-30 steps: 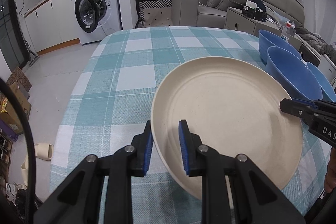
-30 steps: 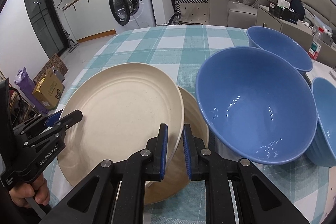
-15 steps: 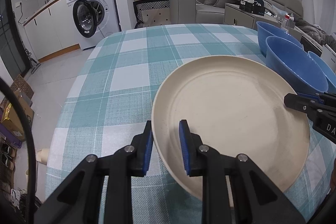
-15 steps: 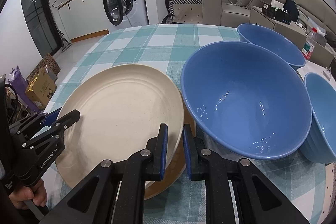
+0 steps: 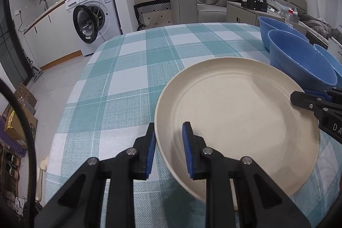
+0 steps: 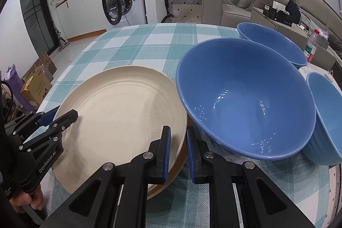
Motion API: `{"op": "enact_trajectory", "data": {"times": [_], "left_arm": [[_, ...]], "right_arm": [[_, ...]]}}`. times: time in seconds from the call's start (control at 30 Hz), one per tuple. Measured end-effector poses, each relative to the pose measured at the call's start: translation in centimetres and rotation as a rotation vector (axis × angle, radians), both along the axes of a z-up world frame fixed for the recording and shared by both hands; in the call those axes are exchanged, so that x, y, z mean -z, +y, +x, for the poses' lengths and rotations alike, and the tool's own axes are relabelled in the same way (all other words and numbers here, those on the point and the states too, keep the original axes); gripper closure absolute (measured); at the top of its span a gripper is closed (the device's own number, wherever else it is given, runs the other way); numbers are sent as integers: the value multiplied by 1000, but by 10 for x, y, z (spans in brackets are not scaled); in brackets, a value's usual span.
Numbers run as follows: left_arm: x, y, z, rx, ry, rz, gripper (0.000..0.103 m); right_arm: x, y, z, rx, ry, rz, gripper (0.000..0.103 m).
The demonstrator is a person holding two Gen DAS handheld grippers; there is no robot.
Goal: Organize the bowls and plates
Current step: 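Lower the held plates onto the cream plate stack beside the bowls and open both grippers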
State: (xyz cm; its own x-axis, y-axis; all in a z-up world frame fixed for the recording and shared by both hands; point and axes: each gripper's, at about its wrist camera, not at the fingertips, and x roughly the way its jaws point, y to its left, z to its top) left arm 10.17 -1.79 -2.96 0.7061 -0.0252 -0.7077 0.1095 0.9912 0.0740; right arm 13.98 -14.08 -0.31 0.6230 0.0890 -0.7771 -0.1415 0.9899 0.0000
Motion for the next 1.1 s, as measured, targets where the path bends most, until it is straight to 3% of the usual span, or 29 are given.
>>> {"op": "enact_trajectory", "data": {"times": [0.3,0.77,1.1], "left_arm": [[6,-10,-1,3,-18,70,81],[6,-9,-1,4,-17,66,81],[6,-8,0,6,-13,54,80]], "right_arm": [[4,-1,-2,4,-21,-30,88],[15,6,-5,5,-50,-113,88],[14,4,-7,1,-46,-96,88]]}}
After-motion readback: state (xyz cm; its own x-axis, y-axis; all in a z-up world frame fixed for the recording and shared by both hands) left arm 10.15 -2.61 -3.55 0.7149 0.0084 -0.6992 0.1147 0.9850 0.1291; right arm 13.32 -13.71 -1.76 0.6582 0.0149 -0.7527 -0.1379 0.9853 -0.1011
